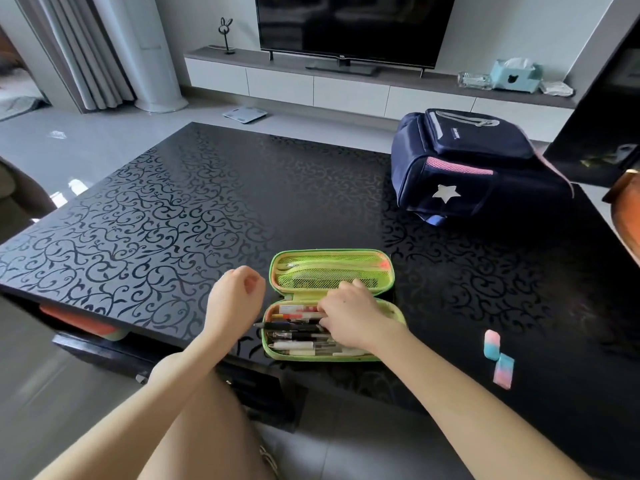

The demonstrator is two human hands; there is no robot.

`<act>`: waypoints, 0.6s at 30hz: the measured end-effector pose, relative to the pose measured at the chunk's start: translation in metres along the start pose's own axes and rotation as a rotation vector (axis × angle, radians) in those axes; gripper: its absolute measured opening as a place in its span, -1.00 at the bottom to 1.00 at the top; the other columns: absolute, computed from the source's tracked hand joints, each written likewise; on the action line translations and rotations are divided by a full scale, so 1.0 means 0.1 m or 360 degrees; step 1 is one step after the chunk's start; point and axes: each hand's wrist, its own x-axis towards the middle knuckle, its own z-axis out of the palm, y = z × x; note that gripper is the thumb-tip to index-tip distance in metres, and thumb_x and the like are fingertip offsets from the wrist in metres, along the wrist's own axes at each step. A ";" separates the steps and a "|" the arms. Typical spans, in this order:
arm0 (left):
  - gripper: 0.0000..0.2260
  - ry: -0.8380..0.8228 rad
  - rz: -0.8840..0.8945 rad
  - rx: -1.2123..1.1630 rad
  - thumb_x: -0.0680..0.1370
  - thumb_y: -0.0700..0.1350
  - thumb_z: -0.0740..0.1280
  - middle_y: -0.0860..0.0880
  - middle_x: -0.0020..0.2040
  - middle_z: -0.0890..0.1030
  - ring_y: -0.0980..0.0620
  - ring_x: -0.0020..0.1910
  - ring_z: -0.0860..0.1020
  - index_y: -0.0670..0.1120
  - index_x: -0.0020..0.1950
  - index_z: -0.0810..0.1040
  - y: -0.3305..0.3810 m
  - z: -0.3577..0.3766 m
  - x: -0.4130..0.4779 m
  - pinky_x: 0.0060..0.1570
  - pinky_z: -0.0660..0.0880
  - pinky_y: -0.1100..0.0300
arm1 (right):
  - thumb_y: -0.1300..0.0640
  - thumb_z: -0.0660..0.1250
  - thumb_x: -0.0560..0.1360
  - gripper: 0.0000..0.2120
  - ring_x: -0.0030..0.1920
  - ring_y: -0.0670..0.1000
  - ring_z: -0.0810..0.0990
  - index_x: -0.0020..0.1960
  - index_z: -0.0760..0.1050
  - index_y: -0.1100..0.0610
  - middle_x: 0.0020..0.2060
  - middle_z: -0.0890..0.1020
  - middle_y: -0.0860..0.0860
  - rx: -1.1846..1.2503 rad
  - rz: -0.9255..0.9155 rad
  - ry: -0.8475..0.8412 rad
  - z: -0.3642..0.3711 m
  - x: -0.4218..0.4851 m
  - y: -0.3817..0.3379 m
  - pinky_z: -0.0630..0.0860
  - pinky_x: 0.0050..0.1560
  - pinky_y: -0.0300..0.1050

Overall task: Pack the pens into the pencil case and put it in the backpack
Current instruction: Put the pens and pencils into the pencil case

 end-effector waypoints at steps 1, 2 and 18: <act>-0.81 -0.0056 -0.0101 0.0031 0.53 -0.07 0.26 -0.09 -0.09 0.61 -0.07 -0.08 0.53 -0.16 0.03 0.54 -0.02 0.06 0.08 -0.12 0.43 0.10 | 0.01 0.20 0.56 -0.76 0.11 0.08 0.45 0.13 0.54 0.08 0.03 0.60 0.01 0.0109 0.0000 0.0018 -0.02 -0.03 0.03 0.23 0.33 0.09; -0.75 -0.0119 -0.0204 0.0043 0.55 -0.04 0.23 -0.11 -0.05 0.60 -0.08 -0.06 0.52 -0.18 0.10 0.50 -0.03 0.11 0.15 -0.12 0.40 0.12 | 0.01 0.18 0.57 -0.73 0.11 0.06 0.47 0.17 0.53 0.07 0.04 0.60 0.00 0.0262 0.0020 0.0097 -0.04 -0.07 0.07 0.27 0.29 0.07; -0.70 -0.0095 -0.0445 0.0041 0.52 -0.19 0.23 -0.23 -0.04 0.63 -0.20 -0.03 0.56 -0.24 0.22 0.49 -0.18 0.44 0.50 -0.11 0.41 0.10 | -0.07 0.36 0.42 -0.68 -0.34 0.05 0.50 -0.33 0.34 0.09 -0.38 0.49 -0.01 0.0942 0.1370 0.0007 0.28 0.08 1.04 0.31 -0.40 -0.20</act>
